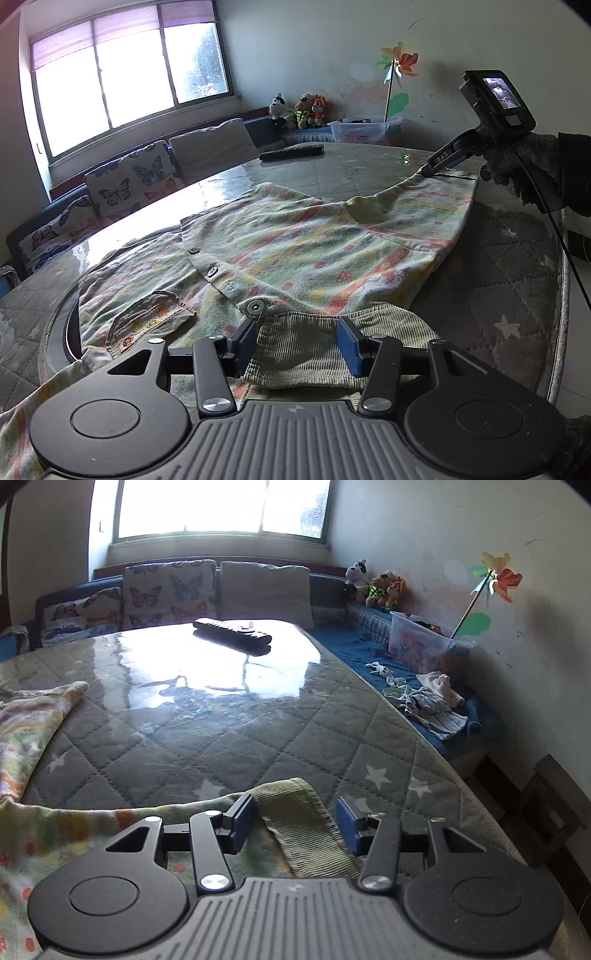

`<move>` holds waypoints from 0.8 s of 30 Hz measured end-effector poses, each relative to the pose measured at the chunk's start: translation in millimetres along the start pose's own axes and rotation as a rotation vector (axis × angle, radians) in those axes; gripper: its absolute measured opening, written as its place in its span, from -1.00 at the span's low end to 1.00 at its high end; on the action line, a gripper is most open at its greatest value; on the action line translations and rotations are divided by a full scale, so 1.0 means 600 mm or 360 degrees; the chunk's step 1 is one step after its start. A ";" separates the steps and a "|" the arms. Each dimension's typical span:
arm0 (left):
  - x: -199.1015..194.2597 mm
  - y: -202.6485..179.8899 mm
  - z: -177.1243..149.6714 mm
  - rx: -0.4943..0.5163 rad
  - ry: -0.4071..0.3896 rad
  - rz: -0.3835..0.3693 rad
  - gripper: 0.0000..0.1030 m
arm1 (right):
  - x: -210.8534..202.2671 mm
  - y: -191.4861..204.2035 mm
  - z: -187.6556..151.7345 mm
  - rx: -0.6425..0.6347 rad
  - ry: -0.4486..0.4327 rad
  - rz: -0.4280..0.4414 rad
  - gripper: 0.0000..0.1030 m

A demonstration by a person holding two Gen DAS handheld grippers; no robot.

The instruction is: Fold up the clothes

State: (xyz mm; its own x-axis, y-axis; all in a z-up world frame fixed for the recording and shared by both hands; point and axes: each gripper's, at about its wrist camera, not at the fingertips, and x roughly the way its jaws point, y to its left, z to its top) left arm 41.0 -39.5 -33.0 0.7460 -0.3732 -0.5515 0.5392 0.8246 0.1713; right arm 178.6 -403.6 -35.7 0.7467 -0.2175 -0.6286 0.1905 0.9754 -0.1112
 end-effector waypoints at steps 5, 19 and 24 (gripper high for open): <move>0.000 0.001 0.000 0.0001 0.0003 0.0007 0.06 | -0.028 -0.028 -0.008 0.0089 -0.0051 0.0018 0.02; -0.009 -0.003 0.008 0.0033 -0.0015 0.0040 0.41 | -0.070 -0.073 -0.067 0.0268 -0.0009 0.0093 -0.05; -0.019 -0.005 0.015 0.0027 -0.0046 0.0062 0.71 | -0.071 -0.072 -0.071 0.0305 -0.0040 0.0070 -0.28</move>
State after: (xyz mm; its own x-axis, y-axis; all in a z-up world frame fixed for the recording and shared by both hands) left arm 34.2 -41.1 -19.9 0.7775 -0.3535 -0.5202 0.5159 0.8315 0.2060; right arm 111.2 -434.7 -37.1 0.7724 -0.1778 -0.6098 0.2731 0.9597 0.0661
